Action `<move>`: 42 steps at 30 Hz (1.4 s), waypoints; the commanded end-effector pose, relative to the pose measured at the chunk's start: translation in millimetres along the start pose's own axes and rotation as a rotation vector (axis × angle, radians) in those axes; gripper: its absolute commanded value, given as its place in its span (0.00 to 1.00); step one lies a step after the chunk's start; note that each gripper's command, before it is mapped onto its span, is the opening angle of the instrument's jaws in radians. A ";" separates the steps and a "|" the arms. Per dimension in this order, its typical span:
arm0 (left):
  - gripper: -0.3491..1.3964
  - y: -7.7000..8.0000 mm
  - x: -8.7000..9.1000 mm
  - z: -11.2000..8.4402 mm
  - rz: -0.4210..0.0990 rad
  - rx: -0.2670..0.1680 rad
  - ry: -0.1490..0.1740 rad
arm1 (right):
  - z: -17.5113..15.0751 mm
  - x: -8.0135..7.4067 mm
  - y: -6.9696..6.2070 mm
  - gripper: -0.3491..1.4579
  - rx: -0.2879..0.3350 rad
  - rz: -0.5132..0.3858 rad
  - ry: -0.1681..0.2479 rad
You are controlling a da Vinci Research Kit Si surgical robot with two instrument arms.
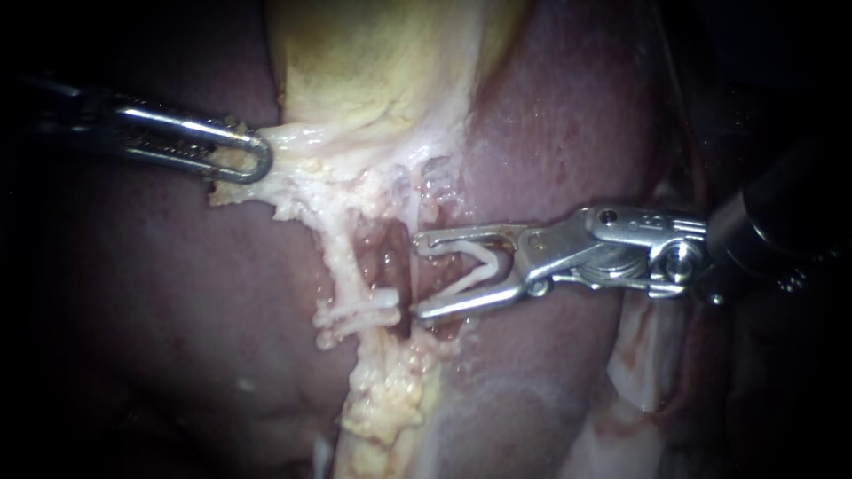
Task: Clipping third clip left tube
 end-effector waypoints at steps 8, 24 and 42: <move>0.00 0.0 0.0 0.0 0.000 0.000 0.000 | 0.3 0.3 -0.6 0.47 0.019 0.000 0.010; 0.00 0.0 0.0 0.0 0.000 0.000 0.000 | 1.7 -0.5 -0.3 0.47 0.035 0.005 0.015; 0.00 0.1 0.0 0.0 0.000 0.000 0.000 | 1.8 -3.6 3.9 0.47 0.034 0.028 0.034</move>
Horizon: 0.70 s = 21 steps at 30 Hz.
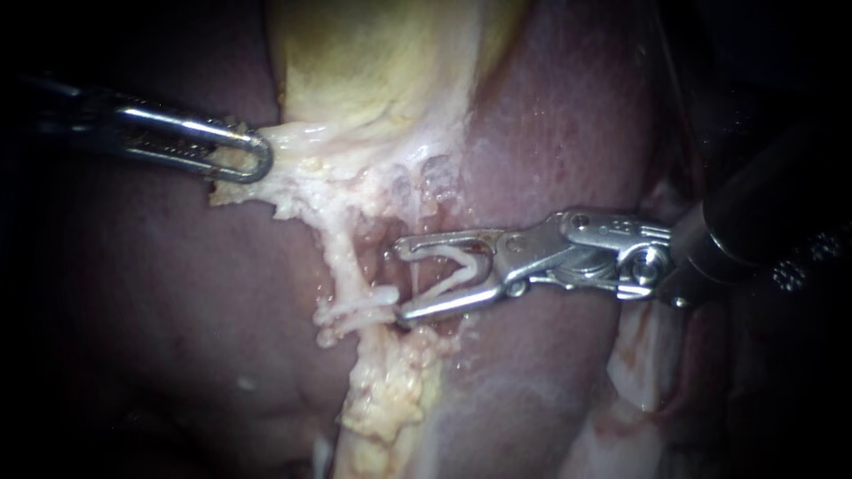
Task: Clipping third clip left tube
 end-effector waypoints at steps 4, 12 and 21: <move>0.00 0.1 0.0 0.0 0.000 0.001 0.000 | 0.5 0.2 0.1 0.47 0.033 0.010 0.028; 0.00 0.1 0.0 0.0 0.000 0.001 0.001 | 2.9 1.1 0.1 0.47 0.068 0.028 0.052; 0.00 0.1 0.0 0.1 0.000 0.001 0.001 | 5.7 2.2 -0.2 0.47 0.070 0.045 0.083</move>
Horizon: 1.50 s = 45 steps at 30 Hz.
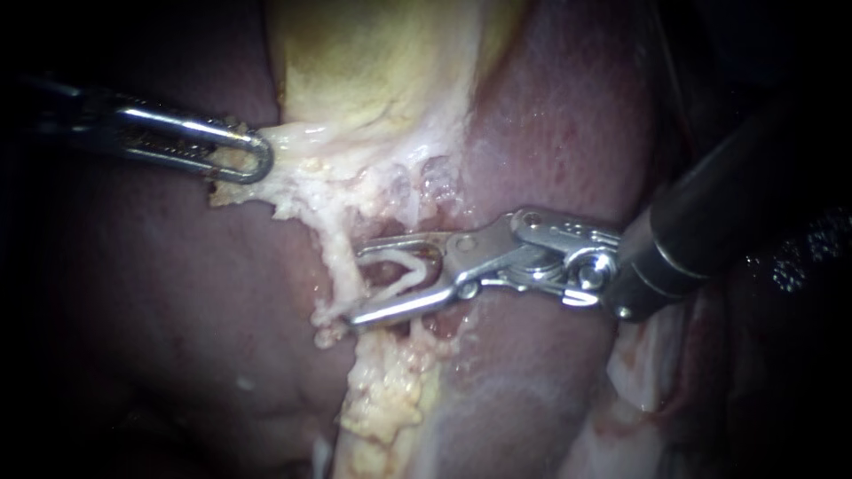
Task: Clipping third clip left tube
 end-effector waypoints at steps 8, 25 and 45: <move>0.00 0.0 0.0 0.0 0.000 0.000 0.000 | 2.1 0.9 0.2 0.47 0.003 0.034 0.040; 0.00 0.0 0.0 0.1 0.000 0.000 0.000 | 3.3 3.6 -1.2 0.47 0.013 0.056 0.073; 0.00 -0.1 0.0 0.0 0.000 0.000 0.000 | 3.3 7.7 -5.4 0.43 0.040 0.074 0.078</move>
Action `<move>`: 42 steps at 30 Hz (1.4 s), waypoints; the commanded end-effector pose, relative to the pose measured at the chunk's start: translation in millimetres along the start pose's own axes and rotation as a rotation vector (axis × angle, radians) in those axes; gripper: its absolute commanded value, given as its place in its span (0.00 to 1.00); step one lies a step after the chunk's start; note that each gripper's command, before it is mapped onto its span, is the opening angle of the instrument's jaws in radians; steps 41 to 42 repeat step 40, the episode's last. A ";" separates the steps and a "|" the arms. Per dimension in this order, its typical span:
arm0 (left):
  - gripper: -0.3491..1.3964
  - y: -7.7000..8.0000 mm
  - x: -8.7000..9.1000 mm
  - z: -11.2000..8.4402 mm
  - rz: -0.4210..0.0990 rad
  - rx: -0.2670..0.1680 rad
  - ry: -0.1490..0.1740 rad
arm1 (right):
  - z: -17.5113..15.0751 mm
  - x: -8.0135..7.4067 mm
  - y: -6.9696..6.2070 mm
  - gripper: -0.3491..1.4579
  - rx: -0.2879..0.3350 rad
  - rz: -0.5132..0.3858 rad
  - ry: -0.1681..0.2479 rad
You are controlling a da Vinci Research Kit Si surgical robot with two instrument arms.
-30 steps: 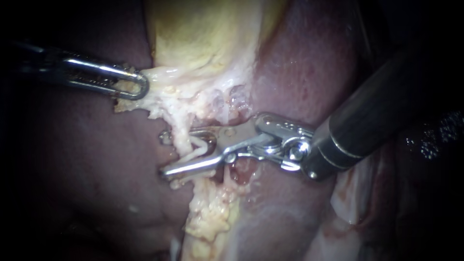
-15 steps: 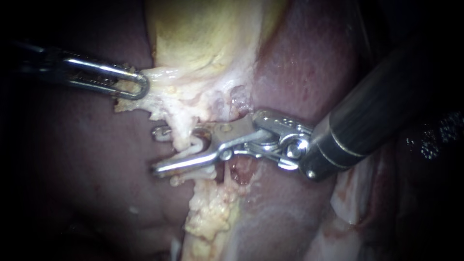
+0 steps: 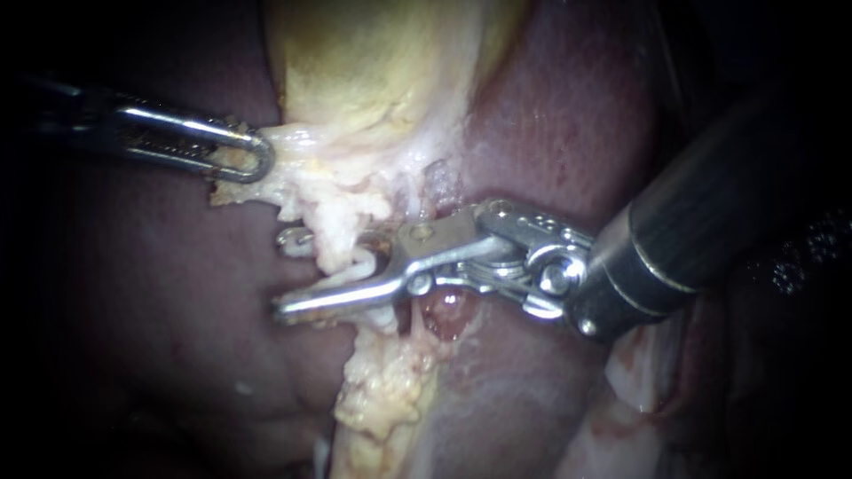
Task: Clipping third clip left tube
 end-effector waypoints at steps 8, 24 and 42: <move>0.00 0.0 0.0 0.0 0.000 -0.001 0.000 | -0.8 -0.2 -0.1 0.30 0.004 -0.001 -0.002; 0.00 0.0 0.0 0.0 0.000 -0.001 -0.001 | -1.6 -0.4 -0.5 0.00 0.010 0.028 0.000; 0.00 0.0 0.0 0.0 0.000 -0.001 -0.001 | -1.8 -0.6 -0.2 0.00 0.011 0.034 -0.004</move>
